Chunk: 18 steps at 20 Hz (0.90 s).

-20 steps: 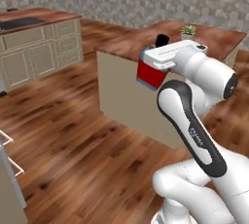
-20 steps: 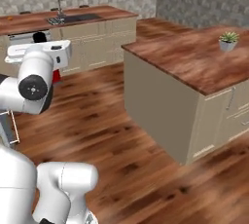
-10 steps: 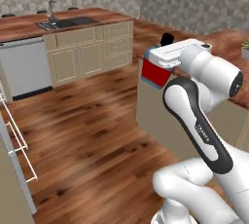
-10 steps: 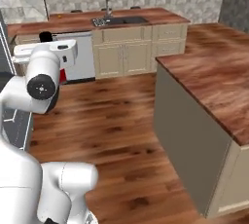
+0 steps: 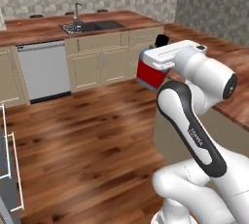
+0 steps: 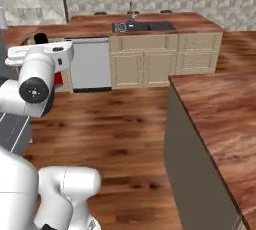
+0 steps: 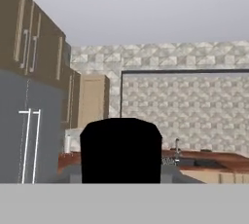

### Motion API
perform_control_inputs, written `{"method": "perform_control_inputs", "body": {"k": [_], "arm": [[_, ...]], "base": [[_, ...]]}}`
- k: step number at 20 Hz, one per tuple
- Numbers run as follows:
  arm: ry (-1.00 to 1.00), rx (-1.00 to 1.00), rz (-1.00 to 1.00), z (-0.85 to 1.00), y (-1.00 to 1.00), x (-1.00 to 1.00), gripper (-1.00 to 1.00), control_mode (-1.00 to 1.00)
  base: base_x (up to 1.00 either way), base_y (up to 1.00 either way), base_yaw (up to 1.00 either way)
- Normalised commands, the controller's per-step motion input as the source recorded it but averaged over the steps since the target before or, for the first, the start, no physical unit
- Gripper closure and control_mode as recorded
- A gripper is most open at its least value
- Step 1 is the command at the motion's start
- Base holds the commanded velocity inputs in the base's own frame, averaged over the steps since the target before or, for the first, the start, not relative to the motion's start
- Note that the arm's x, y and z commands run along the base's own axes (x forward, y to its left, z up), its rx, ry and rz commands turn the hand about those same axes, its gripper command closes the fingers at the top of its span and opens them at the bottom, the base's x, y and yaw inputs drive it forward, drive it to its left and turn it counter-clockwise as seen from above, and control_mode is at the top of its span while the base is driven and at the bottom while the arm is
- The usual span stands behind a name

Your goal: Open the cabinet directly in front. Then move the liquor and the mug to the dining counter with the candle on it.

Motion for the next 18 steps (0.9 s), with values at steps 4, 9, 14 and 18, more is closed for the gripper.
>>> {"method": "perform_control_inputs", "body": {"k": [4,9,14,18], "arm": [[0.0,0.0,0.0,0.0,0.0,0.0,1.0,1.0],[0.0,0.0,0.0,0.0,0.0,0.0,1.0,1.0],[0.0,0.0,0.0,0.0,0.0,0.0,1.0,1.0],[0.0,0.0,0.0,0.0,0.0,0.0,1.0,1.0]], "base": [[1.0,-0.74,0.19],[1.0,-0.12,0.01],[1.0,0.0,0.0],[1.0,0.1,0.0]]}}
